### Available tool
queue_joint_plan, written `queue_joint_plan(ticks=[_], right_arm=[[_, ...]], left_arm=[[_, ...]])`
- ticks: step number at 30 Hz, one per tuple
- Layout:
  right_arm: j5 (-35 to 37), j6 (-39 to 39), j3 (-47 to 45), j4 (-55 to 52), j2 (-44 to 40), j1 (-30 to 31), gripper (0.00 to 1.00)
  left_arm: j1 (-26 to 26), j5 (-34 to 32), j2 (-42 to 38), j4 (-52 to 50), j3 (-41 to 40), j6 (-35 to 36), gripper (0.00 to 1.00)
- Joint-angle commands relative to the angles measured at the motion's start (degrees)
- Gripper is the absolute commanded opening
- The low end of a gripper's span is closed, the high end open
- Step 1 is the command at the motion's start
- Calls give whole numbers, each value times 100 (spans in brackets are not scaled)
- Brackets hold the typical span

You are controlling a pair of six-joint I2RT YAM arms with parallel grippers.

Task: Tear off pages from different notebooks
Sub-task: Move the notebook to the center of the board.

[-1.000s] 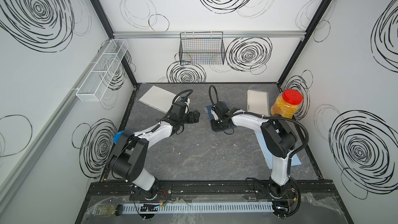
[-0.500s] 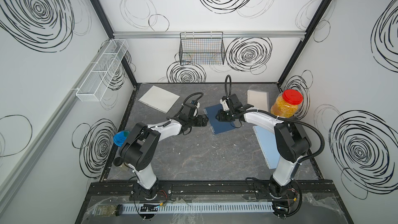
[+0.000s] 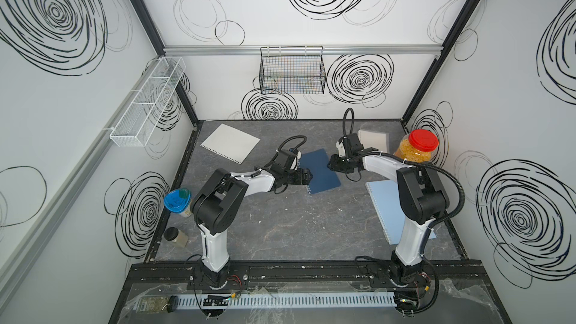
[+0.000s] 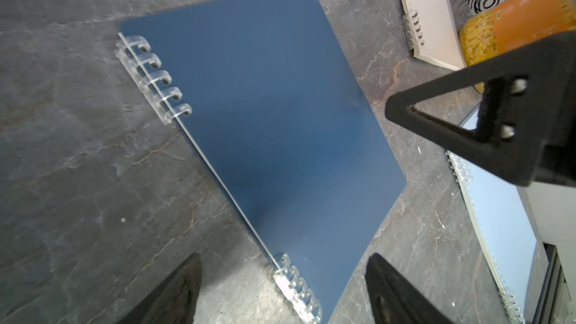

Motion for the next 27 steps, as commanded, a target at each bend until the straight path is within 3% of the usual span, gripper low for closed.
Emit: queue_joint_plan(ticks=[1, 27], right_arm=[[-51, -119, 252, -112, 170, -6, 44], [71, -90, 182, -27, 356, -36, 44]], left_arm=[[-45, 119, 157, 65, 189, -61, 84], [-153, 365, 516, -1, 446, -34, 77]])
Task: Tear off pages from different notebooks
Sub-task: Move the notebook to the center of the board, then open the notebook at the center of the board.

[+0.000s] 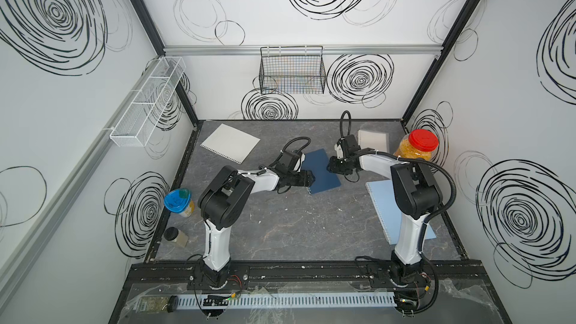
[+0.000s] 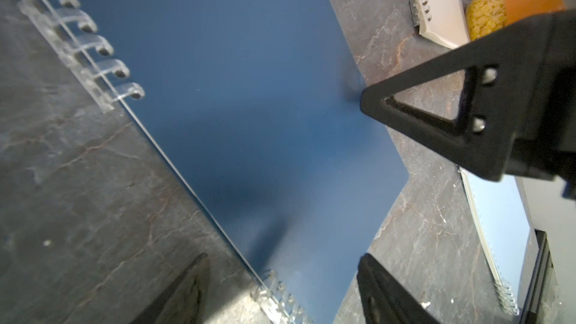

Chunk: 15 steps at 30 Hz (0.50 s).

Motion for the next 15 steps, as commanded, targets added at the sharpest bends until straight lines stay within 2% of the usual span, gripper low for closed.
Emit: queue_joint_plan(ticks=[1, 15], right_arm=[[48, -48, 112, -48, 80, -29, 44], [78, -140, 257, -135, 191, -42, 44]], left_arm=[[-49, 105, 140, 85, 199, 13, 77], [-107, 158, 215, 26, 297, 56, 75]])
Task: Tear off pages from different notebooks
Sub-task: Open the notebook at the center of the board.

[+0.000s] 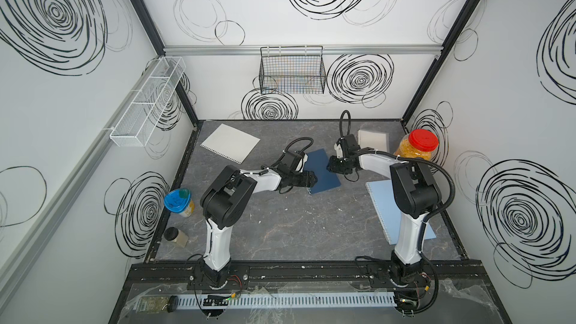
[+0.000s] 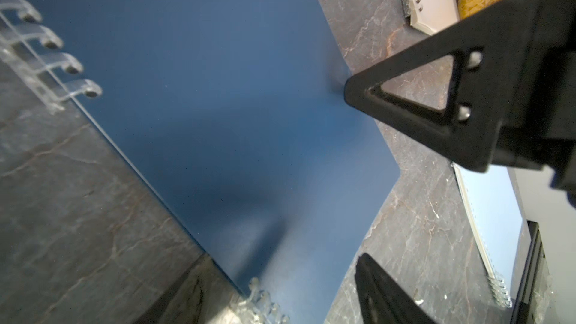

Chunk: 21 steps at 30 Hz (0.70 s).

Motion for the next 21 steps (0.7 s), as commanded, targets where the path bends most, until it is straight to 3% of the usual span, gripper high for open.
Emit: queue_joint_plan(ticks=[1, 21], right_arm=[[53, -93, 152, -108, 107, -34, 44], [-213, -407, 339, -222, -149, -17, 43]], left_arm=[[-36, 83, 92, 40, 152, 56, 75], [-46, 111, 205, -75, 317, 118, 74]])
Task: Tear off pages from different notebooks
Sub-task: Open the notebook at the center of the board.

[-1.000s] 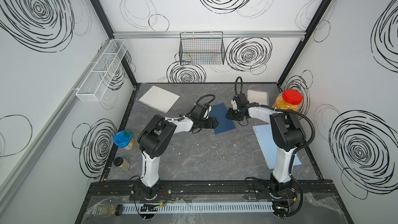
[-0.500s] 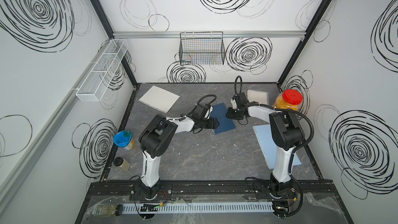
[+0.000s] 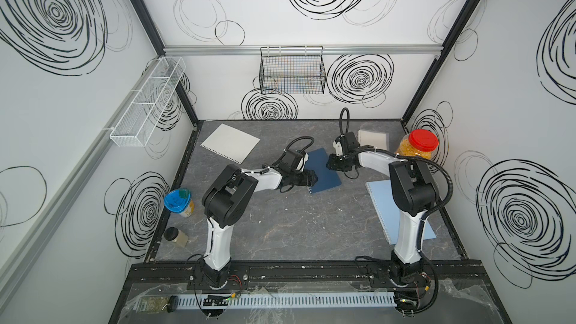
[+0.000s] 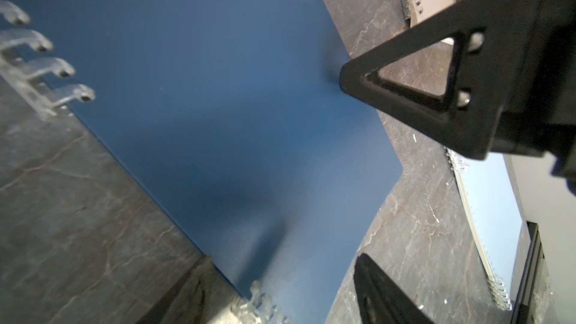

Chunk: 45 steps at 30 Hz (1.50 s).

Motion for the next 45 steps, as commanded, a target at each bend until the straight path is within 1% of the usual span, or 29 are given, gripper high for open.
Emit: queue_joint_plan(ticks=[1, 7, 11, 17, 22, 24, 30, 35, 36, 40, 45], right_arm=[[-169, -86, 52, -144, -360, 28, 43], [-163, -11, -326, -81, -898, 233, 41], [-312, -33, -466, 29, -1039, 340, 39], [-405, -67, -336, -72, -939, 336, 27], [-381, -132, -143, -180, -947, 341, 6], [-356, -137, -111, -222, -988, 341, 0], [-321, 6, -269, -332, -1222, 345, 0], [-152, 237, -541, -199, -1558, 610, 0], [-104, 268, -591, -122, -1634, 703, 2], [-12, 298, -573, 145, -1771, 986, 16], [-52, 157, -440, 525, -1810, 1309, 24]], left_arm=[[-36, 91, 127, -7, 198, 96, 74], [-58, 153, 248, -20, 337, 94, 73], [-42, 137, 282, 21, 377, 63, 73], [27, 122, 214, 165, 309, -9, 72], [97, 146, 196, 375, 254, -160, 71], [108, 135, 163, 346, 250, -121, 71], [266, 80, -119, 384, 112, 32, 71], [431, -28, -572, 740, -287, 135, 71], [470, -82, -693, 892, -437, 131, 70], [626, -206, -1244, 1560, -999, 0, 71], [725, -490, -1880, 2217, -1637, -180, 72]])
